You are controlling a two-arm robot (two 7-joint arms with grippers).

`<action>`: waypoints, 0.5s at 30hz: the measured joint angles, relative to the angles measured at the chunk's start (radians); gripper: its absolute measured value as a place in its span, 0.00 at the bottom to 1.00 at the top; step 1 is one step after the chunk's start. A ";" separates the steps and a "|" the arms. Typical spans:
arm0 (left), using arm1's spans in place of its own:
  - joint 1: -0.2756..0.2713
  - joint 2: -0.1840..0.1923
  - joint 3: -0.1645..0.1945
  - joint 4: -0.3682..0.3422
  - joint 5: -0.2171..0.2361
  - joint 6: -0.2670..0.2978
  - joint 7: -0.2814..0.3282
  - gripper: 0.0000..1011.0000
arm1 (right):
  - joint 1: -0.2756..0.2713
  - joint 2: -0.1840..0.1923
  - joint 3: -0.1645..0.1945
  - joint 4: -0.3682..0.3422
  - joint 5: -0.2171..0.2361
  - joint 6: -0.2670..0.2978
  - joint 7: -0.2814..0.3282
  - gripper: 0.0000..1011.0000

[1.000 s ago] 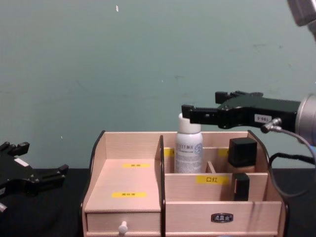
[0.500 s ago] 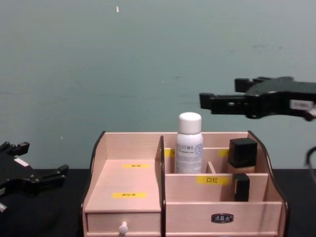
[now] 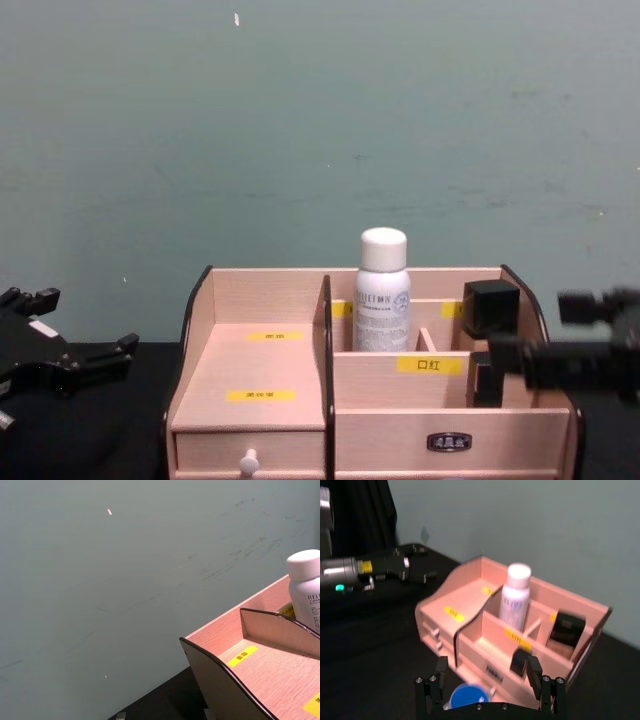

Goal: Pick up the facial cleanser and watermelon frost from the table and place them into the tiered storage box.

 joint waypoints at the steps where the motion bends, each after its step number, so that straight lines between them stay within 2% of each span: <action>1: 0.000 0.000 0.000 0.000 0.000 0.000 0.000 0.99 | -0.007 0.002 0.001 -0.002 0.002 0.003 -0.003 0.99; 7: 0.000 0.000 0.000 0.000 0.000 0.000 0.000 0.99 | -0.068 0.019 -0.001 -0.010 0.009 0.029 -0.031 0.99; 15: 0.000 0.000 0.000 0.000 0.000 0.000 0.000 0.99 | -0.085 0.002 -0.030 0.032 -0.012 0.060 -0.061 0.99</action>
